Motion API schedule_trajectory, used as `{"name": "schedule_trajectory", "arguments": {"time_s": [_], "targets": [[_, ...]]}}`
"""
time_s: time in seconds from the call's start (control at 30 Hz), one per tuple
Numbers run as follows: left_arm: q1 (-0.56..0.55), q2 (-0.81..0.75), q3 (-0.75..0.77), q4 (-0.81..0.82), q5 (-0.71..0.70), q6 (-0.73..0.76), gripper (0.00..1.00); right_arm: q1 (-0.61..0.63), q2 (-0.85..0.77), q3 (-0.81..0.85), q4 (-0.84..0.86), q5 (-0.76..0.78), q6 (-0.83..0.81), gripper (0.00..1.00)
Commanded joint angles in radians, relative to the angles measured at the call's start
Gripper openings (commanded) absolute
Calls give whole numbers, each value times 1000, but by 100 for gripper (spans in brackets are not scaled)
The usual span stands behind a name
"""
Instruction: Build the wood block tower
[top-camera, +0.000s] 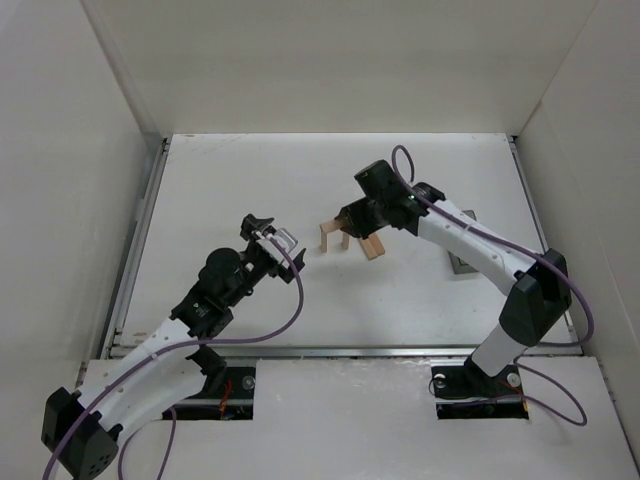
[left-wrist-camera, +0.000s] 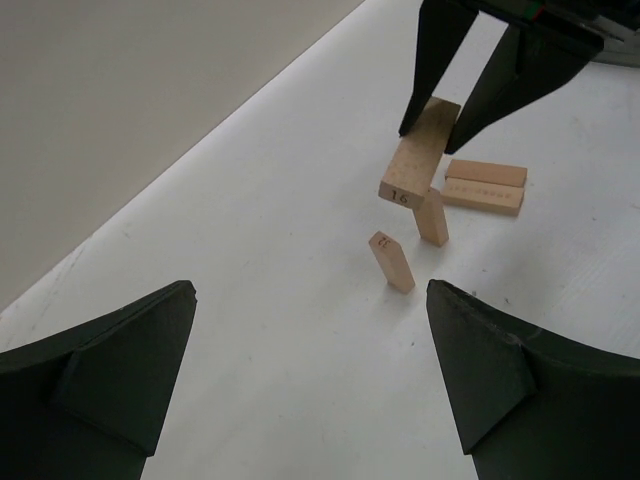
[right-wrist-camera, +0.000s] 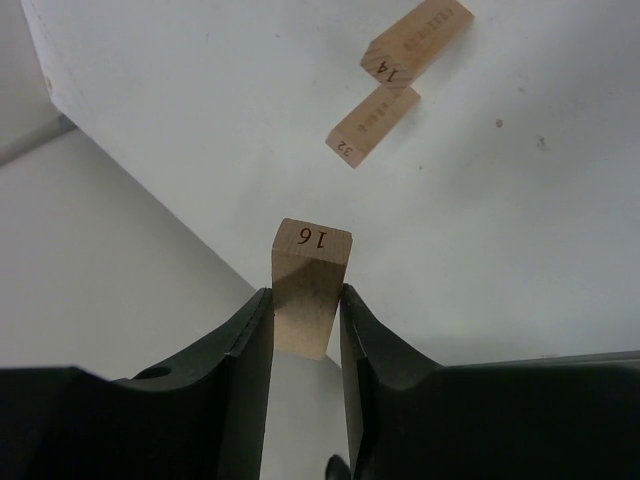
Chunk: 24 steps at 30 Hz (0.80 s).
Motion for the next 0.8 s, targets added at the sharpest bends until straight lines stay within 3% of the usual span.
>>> {"name": "schedule_trajectory", "arguments": {"time_s": [0.0,0.77], "targets": [[-4,-40,-28,44,-80,-70,100,5,42,98,-52,12,47,0],[-4,-101,-126,73,-116,-89,100,-35,195,143,-74,-8,132,0]]}}
